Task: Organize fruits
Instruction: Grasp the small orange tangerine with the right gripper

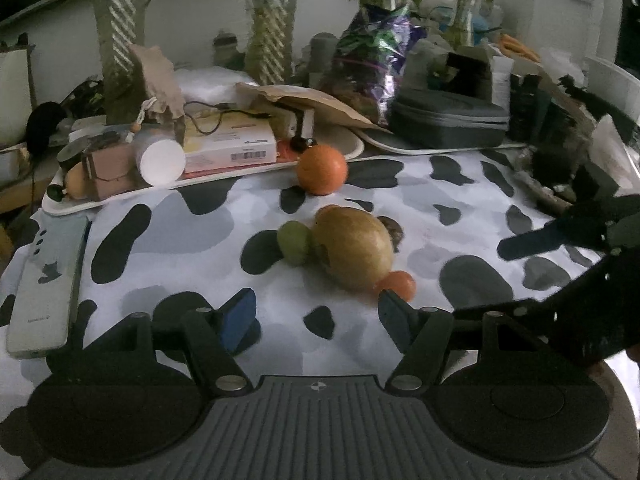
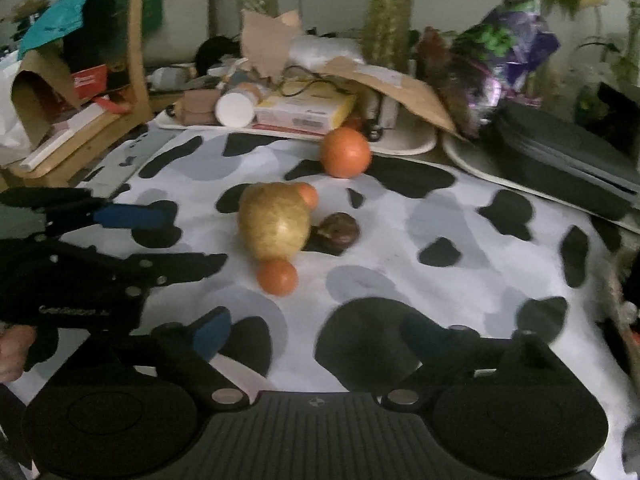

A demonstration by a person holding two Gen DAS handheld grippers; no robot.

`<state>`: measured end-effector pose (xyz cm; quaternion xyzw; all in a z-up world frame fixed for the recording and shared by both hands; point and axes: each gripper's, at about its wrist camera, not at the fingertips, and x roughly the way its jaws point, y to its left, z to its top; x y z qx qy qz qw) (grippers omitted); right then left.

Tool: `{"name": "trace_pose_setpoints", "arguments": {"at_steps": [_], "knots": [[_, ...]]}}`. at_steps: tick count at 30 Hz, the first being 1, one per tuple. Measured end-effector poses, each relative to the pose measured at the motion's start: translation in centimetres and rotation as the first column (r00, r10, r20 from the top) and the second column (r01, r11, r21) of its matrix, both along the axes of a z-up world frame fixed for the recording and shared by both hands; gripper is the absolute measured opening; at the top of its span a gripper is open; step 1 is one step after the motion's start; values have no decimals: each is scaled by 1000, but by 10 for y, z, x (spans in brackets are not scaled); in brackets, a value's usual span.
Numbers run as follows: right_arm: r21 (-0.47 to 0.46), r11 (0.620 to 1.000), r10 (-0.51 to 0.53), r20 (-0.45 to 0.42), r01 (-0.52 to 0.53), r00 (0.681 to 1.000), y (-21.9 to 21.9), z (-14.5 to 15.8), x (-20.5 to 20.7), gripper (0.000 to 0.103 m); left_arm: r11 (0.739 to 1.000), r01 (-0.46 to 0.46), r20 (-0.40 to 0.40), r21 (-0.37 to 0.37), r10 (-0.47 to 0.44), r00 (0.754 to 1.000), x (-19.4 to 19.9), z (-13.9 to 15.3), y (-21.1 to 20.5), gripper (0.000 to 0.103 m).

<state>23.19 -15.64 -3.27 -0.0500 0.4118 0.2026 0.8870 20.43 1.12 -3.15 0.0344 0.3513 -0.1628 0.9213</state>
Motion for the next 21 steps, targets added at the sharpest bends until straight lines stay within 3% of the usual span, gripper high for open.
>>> {"name": "trace_pose_setpoints", "arguments": {"at_steps": [6, 11, 21], "knots": [[19, 999, 48, -16, -48, 999, 11, -7, 16, 80, 999, -33, -2, -11, 33, 999, 14, -1, 10, 66], [21, 998, 64, -31, -63, 997, 19, -14, 29, 63, 999, -41, -6, -11, 41, 999, 21, -2, 12, 66], [-4, 994, 106, -38, -106, 994, 35, -25, 40, 50, 998, -53, -10, -19, 53, 999, 26, -3, 15, 66]]}}
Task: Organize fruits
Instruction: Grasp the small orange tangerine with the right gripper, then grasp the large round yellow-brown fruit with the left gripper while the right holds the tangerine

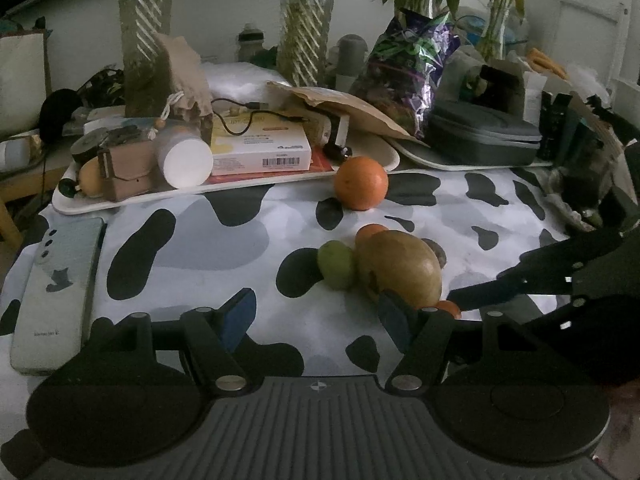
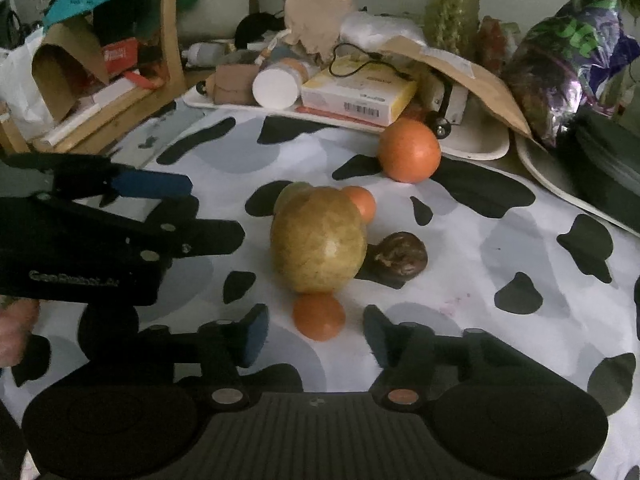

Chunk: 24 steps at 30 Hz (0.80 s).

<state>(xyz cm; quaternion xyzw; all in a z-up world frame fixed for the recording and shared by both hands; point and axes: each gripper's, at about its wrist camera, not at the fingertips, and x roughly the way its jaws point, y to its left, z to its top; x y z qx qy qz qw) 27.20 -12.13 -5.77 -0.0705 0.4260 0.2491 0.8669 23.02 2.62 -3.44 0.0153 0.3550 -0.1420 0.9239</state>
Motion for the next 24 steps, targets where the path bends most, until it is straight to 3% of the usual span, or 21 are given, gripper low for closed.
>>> {"name": "trace_pose_setpoints", "arguments": {"at_steps": [5, 24], "knots": [[8, 1000, -18, -9, 18, 1000, 0, 2, 2, 29, 1000, 1, 1, -3, -1, 1000, 0, 0, 0, 66], [12, 998, -54, 23, 54, 998, -48, 18, -12, 28, 996, 68, -18, -58, -69, 997, 8, -9, -34, 66]]}}
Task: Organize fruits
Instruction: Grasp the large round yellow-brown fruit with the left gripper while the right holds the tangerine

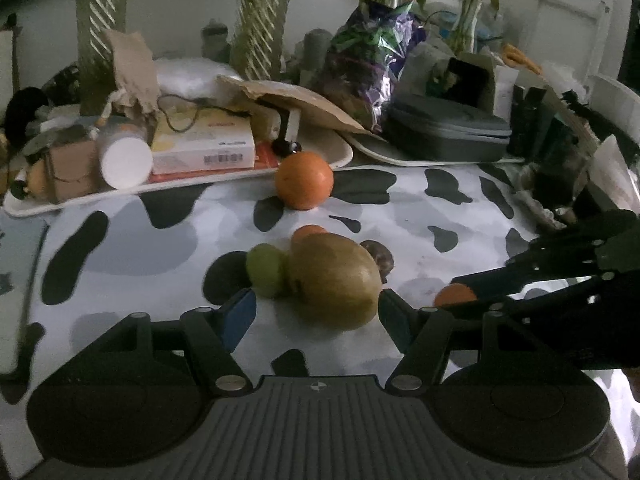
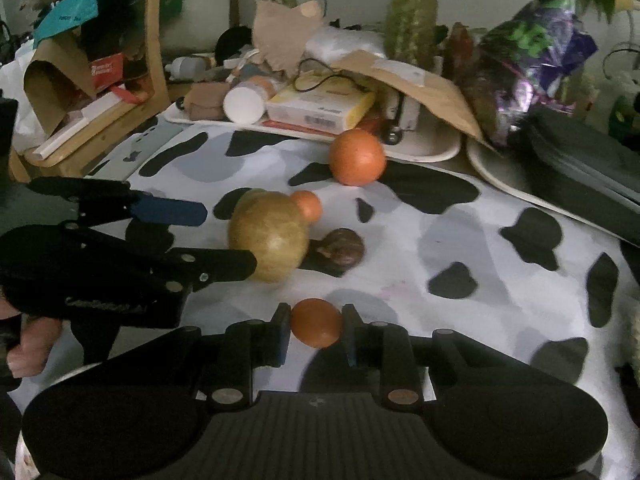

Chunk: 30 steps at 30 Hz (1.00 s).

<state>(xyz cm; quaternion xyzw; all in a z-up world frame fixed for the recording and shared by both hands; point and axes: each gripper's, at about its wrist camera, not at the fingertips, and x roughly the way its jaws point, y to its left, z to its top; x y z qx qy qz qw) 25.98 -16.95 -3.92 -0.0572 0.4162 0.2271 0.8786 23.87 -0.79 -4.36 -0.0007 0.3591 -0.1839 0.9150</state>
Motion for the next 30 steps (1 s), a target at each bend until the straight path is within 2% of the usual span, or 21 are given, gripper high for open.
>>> {"name": "trace_pose_setpoints", "arguments": {"at_steps": [6, 12, 19, 22, 26, 30], "knots": [[2, 1000, -27, 4, 27, 1000, -19, 1, -2, 28, 996, -20, -57, -89, 15, 998, 10, -6, -3, 66], [-1, 999, -44, 8, 44, 999, -33, 0, -5, 28, 992, -58, -59, -109, 52, 997, 15, -4, -6, 66], [-8, 998, -62, 20, 62, 998, -46, 1, -9, 28, 992, -81, -65, -99, 75, 995, 19, -1, -14, 64], [-10, 997, -70, 21, 70, 997, -51, 1, -11, 28, 995, -87, -43, -39, 86, 995, 20, 0, -22, 54], [-8, 997, -76, 27, 76, 997, -54, 3, -12, 28, 997, -74, -25, 6, 74, 997, 18, 1, -29, 53], [-7, 996, -83, 52, 84, 995, -56, 7, -13, 28, 997, -74, -31, 9, 74, 997, 18, 3, -28, 52]]}}
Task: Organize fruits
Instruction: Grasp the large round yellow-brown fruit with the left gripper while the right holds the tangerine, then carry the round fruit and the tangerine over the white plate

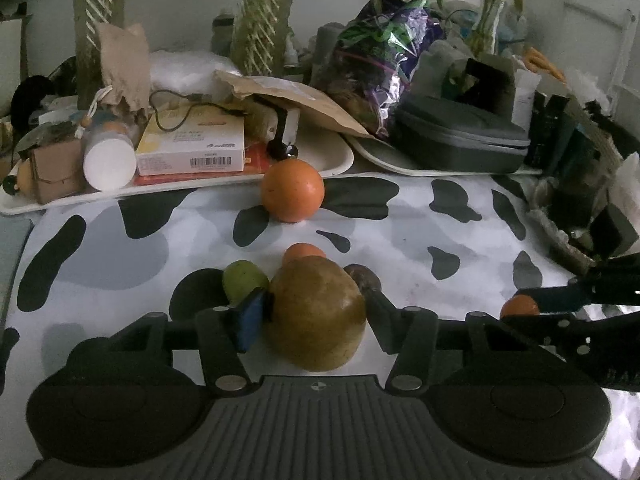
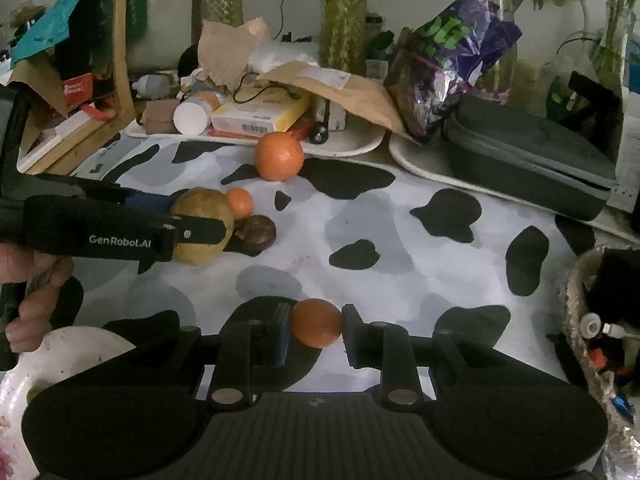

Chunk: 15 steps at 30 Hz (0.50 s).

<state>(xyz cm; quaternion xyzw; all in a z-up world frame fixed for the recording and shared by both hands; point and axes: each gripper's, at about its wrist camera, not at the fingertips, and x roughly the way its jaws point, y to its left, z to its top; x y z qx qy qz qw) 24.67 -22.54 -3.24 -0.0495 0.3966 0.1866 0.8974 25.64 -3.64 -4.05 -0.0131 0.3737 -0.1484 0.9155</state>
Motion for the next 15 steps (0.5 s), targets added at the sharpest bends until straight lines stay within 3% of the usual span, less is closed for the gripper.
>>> {"name": "trace_pose_setpoints", "arguments": {"at_steps": [15], "knots": [[16, 1000, -19, 46, 18, 999, 7, 19, -18, 28, 997, 74, 117, -32, -70, 991, -40, 29, 4, 50]]}}
